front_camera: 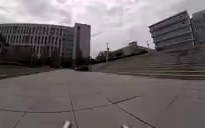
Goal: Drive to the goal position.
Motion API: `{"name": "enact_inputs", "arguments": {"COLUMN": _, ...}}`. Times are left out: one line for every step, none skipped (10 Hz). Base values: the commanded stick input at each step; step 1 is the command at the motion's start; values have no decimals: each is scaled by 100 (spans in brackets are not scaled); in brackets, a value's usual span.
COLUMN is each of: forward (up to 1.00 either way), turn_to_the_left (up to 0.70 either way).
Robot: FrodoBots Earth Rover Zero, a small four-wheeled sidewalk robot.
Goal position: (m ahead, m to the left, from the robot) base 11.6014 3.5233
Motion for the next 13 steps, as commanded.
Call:
{"name": "enact_inputs", "arguments": {"forward": 70, "turn_to_the_left": 20}}
{"name": "enact_inputs", "arguments": {"forward": 70, "turn_to_the_left": 8}}
{"name": "enact_inputs", "arguments": {"forward": 70, "turn_to_the_left": 4}}
{"name": "enact_inputs", "arguments": {"forward": 70, "turn_to_the_left": 2}}
{"name": "enact_inputs", "arguments": {"forward": 70, "turn_to_the_left": 0}}
{"name": "enact_inputs", "arguments": {"forward": 70, "turn_to_the_left": 0}}
{"name": "enact_inputs", "arguments": {"forward": 70, "turn_to_the_left": 0}}
{"name": "enact_inputs", "arguments": {"forward": 70, "turn_to_the_left": 0}}
{"name": "enact_inputs", "arguments": {"forward": 70, "turn_to_the_left": 0}}
{"name": "enact_inputs", "arguments": {"forward": 70, "turn_to_the_left": 0}}
{"name": "enact_inputs", "arguments": {"forward": 70, "turn_to_the_left": 0}}
{"name": "enact_inputs", "arguments": {"forward": 70, "turn_to_the_left": 0}}
{"name": "enact_inputs", "arguments": {"forward": 70, "turn_to_the_left": 0}}
